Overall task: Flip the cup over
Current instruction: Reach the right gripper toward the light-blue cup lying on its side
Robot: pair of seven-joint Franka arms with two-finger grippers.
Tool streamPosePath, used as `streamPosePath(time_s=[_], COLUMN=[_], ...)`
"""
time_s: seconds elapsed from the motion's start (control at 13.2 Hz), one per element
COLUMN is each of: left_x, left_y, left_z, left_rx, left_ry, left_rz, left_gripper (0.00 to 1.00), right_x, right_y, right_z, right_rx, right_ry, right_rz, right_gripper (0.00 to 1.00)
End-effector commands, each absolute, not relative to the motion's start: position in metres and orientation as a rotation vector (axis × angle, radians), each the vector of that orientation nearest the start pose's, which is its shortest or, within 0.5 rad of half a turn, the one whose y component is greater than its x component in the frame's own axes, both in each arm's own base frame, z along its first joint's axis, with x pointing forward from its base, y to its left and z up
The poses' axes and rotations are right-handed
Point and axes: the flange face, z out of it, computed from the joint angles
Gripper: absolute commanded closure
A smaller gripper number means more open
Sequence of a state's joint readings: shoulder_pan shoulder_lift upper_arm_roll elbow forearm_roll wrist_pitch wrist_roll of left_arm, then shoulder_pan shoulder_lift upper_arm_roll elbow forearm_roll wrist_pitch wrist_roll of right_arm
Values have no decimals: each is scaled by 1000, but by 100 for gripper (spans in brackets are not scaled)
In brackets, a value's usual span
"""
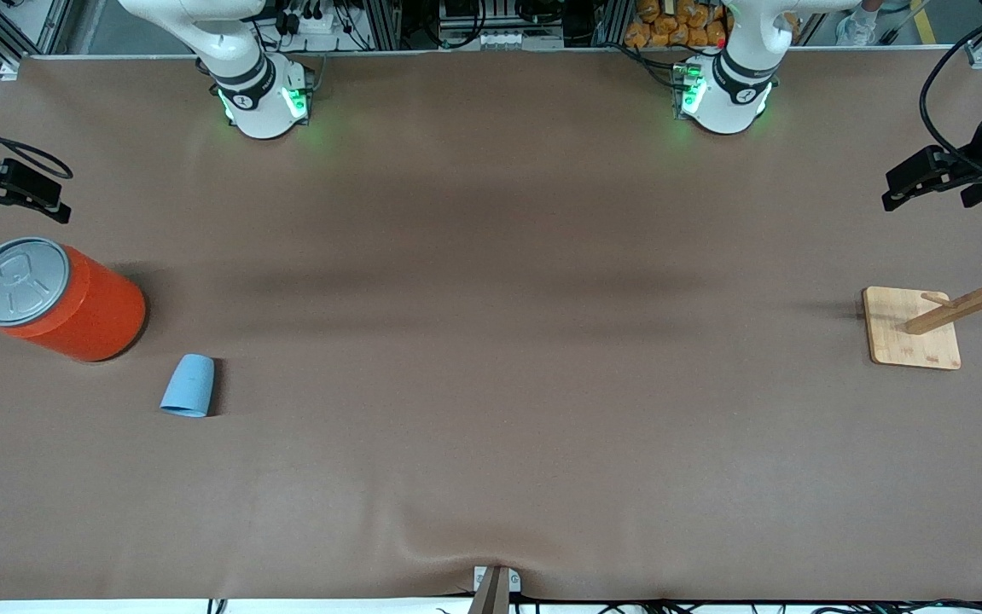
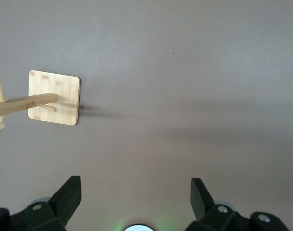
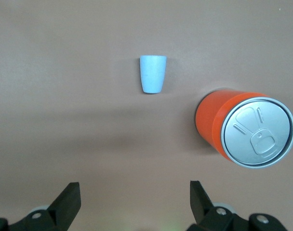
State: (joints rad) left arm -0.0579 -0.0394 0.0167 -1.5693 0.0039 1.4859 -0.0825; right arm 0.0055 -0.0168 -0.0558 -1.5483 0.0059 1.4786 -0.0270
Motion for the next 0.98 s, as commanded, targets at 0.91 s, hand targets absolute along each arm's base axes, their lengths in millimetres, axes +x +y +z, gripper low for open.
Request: streamPosePath(time_s=[0.91], left_x=[533], left_y=[-24], left_z=[642], left_rx=[-3136], left_ry=[-77], left_rz=[82], left_gripper=[0], right_x=[608], right_y=[-35], right_z=[486], right_rx=[-3145], right_ry=[61], right_rz=[321], right_gripper=[0])
